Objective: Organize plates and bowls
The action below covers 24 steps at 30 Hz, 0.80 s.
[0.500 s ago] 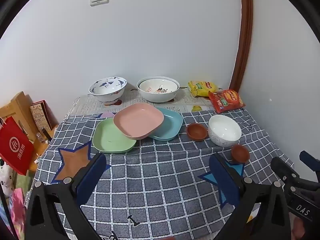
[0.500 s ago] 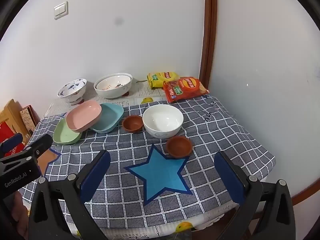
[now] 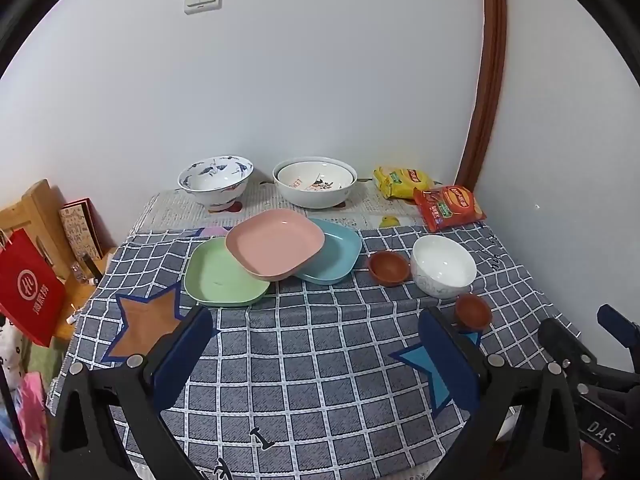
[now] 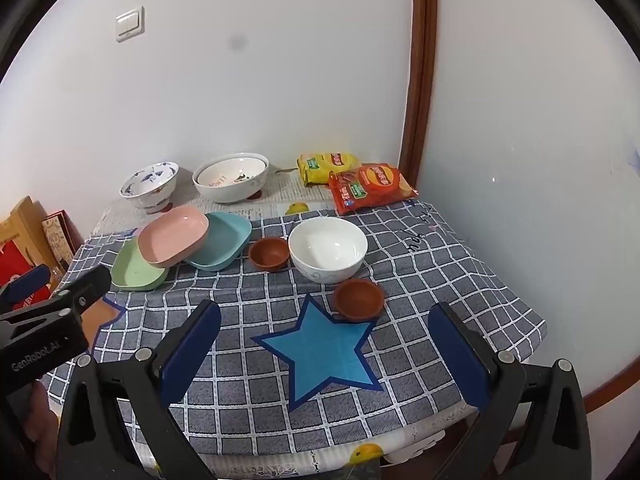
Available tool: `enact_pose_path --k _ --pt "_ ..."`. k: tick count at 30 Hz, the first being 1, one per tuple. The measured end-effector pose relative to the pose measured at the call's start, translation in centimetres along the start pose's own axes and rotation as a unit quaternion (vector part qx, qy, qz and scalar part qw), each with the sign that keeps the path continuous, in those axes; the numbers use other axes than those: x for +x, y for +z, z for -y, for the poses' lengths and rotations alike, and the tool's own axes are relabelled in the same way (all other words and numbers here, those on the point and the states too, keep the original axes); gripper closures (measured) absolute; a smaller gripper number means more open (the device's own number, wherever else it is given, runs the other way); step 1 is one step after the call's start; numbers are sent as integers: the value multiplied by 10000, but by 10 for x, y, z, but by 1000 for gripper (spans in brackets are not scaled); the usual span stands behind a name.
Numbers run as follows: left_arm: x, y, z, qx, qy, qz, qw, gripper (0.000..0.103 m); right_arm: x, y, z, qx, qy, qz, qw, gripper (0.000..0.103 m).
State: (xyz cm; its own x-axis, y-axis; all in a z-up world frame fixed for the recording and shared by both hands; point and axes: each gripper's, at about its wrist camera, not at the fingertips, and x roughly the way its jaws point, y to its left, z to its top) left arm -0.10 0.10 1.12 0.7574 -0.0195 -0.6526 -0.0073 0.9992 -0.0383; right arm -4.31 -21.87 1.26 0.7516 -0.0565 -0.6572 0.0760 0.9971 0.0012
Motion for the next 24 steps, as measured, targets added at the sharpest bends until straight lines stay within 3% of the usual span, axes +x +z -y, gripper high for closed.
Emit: enact_pose_path --k 24 --pt "-3 -5 -2 24 106 53 9999 0 -8 -2 -1 -18 46 114 9999 1"
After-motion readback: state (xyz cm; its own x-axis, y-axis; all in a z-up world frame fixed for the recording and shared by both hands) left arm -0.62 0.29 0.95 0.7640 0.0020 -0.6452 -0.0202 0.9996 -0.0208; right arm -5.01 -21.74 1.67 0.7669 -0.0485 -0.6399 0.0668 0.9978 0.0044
